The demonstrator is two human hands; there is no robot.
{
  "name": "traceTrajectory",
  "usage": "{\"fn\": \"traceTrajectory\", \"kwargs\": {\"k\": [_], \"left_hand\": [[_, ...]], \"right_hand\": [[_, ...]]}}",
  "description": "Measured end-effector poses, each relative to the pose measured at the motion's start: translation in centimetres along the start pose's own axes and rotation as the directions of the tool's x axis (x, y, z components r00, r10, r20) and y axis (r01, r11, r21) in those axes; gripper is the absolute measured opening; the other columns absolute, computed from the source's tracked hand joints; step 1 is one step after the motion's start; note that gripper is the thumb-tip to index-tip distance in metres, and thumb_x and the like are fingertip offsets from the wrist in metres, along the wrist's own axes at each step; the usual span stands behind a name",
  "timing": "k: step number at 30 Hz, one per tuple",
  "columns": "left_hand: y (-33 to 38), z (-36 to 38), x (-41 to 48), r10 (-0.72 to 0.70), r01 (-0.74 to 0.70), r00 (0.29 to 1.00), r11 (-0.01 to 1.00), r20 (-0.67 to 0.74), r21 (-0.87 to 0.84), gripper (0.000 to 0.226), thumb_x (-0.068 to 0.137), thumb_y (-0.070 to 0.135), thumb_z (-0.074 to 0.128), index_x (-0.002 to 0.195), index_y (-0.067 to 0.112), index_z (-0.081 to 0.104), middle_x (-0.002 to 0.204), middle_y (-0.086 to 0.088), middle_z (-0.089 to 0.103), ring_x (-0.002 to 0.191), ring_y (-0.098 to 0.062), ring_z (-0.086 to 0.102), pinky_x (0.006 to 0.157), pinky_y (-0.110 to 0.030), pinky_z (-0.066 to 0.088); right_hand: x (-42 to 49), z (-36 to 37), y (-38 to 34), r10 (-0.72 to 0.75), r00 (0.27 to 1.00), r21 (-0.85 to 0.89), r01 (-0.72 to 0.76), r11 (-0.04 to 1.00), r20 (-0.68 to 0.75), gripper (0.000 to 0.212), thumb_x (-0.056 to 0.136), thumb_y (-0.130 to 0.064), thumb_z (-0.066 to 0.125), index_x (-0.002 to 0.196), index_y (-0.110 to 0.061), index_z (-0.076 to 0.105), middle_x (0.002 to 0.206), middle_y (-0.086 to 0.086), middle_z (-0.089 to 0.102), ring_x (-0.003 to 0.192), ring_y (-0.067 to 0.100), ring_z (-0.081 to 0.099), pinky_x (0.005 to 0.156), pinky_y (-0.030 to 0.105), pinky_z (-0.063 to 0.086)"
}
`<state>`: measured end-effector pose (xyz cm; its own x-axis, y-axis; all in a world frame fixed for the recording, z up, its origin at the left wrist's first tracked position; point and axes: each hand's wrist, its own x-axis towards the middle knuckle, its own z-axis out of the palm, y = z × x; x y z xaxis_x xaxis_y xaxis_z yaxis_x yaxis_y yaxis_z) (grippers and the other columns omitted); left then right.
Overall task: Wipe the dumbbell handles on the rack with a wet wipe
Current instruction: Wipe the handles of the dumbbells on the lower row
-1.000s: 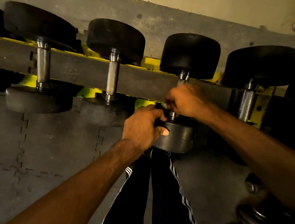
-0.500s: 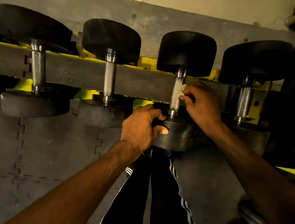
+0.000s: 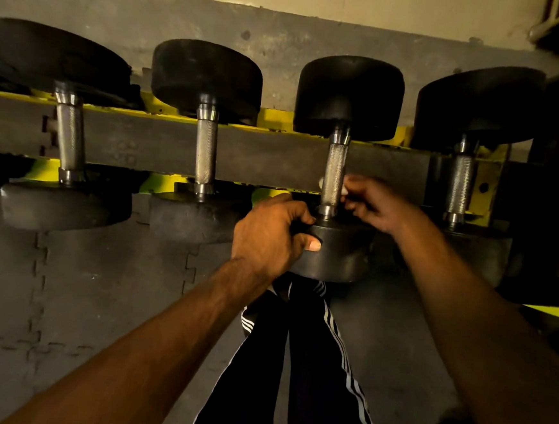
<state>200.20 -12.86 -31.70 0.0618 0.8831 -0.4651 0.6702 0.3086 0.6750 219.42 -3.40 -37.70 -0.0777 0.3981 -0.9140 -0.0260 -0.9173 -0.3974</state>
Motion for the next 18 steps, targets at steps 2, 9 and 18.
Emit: {"fn": "traceTrajectory", "kwargs": {"k": [2, 9, 18], "left_hand": [[0.0, 0.0, -0.1, 0.003, -0.003, 1.0, 1.0, 0.003, 0.001, 0.033, 0.068, 0.038, 0.088, 0.096, 0.031, 0.072, 0.101, 0.012, 0.063, 0.102, -0.017, 0.059, 0.081, -0.036, 0.051], [-0.1, 0.2, -0.2, 0.003, -0.003, 1.0, 1.0, -0.014, -0.02, 0.031, 0.069, 0.036, 0.088, 0.095, 0.03, 0.072, 0.104, 0.01, 0.064, 0.101, -0.019, 0.06, 0.082, -0.04, 0.052], [-0.2, 0.4, -0.4, -0.024, 0.022, 0.999, 0.998, -0.025, -0.063, 0.032, 0.07, 0.033, 0.088, 0.099, 0.029, 0.073, 0.105, 0.012, 0.064, 0.104, -0.015, 0.059, 0.083, -0.036, 0.051]], "right_hand": [[-1.2, -0.9, 0.2, -0.032, 0.996, -0.231, 0.013, 0.973, -0.081, 0.007, 0.094, -0.014, 0.062, 0.093, -0.02, 0.066, 0.09, 0.0, 0.067, 0.076, 0.012, 0.061, 0.059, 0.019, 0.044], [-3.9, 1.9, 0.0, -0.626, 0.733, -0.798, 0.532, 0.284, 0.266, 0.013, 0.083, -0.015, 0.077, 0.096, -0.016, 0.076, 0.101, -0.002, 0.073, 0.095, 0.011, 0.067, 0.087, 0.03, 0.054], [-2.0, 8.4, -4.8, -0.346, 0.878, -0.801, 0.068, -0.594, 0.331, 0.023, 0.093, -0.028, 0.064, 0.113, -0.019, 0.068, 0.113, 0.009, 0.067, 0.105, 0.03, 0.063, 0.077, 0.035, 0.049]]}}
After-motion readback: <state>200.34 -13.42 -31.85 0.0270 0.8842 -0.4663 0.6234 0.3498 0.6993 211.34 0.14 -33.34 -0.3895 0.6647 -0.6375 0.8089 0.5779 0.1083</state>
